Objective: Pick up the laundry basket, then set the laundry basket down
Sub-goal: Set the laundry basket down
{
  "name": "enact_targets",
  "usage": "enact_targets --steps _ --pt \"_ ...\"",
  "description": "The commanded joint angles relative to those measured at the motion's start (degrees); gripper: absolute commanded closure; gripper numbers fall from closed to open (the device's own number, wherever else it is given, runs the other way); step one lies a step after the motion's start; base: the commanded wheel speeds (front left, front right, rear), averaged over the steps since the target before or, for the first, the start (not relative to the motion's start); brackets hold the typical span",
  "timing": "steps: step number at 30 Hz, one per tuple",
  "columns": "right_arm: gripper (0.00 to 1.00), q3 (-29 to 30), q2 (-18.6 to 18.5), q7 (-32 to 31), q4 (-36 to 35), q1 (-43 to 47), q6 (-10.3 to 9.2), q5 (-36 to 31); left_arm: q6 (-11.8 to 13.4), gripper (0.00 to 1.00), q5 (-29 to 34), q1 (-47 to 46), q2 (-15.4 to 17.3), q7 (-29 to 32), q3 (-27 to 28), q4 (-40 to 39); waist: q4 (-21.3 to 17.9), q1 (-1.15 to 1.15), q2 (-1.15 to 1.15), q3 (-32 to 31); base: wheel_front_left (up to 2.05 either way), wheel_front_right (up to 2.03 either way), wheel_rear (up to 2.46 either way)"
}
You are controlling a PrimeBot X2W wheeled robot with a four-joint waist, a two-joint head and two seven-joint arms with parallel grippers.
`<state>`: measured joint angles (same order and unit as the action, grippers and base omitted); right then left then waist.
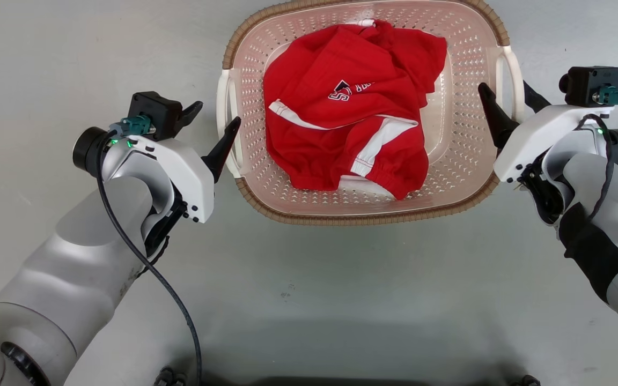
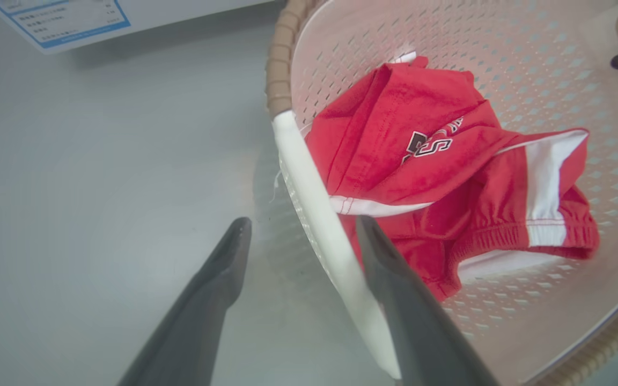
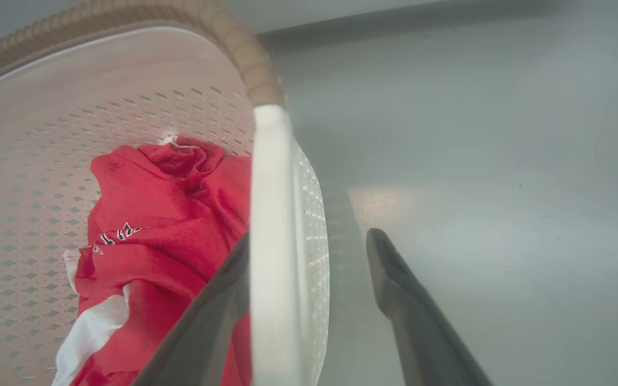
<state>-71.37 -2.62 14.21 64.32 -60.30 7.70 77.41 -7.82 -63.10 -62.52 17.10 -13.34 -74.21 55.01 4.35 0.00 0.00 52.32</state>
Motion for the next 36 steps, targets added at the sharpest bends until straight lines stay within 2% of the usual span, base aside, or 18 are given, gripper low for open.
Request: enact_targets --steps 1,10,27,36 --pt "0.0 -0.2 -0.3 0.8 -0.2 4.0 -0.21 0.4 0.3 0.0 0.0 0.1 2.0 -0.7 0.9 0.0 0.0 0.0 0.0 -0.2 0.0 0.0 0.0" --pt "0.0 -1.1 -0.3 0.4 0.1 4.3 -0.21 1.1 0.3 0.0 -1.6 1.1 2.6 -0.9 0.9 0.7 -0.2 0.0 0.0 -2.3 0.0 0.0 0.0" --pt "0.0 -1.7 -0.3 -0.9 0.4 5.4 -0.21 2.3 0.3 0.0 -9.3 4.0 3.1 0.3 0.9 3.0 0.1 0.0 0.0 -7.4 0.0 0.0 0.0" --pt "0.0 -1.9 -0.3 -1.3 0.3 6.7 -0.21 2.0 0.3 0.0 -10.7 6.2 3.7 0.7 0.9 3.4 0.5 0.0 0.0 -11.4 0.0 0.0 0.0"
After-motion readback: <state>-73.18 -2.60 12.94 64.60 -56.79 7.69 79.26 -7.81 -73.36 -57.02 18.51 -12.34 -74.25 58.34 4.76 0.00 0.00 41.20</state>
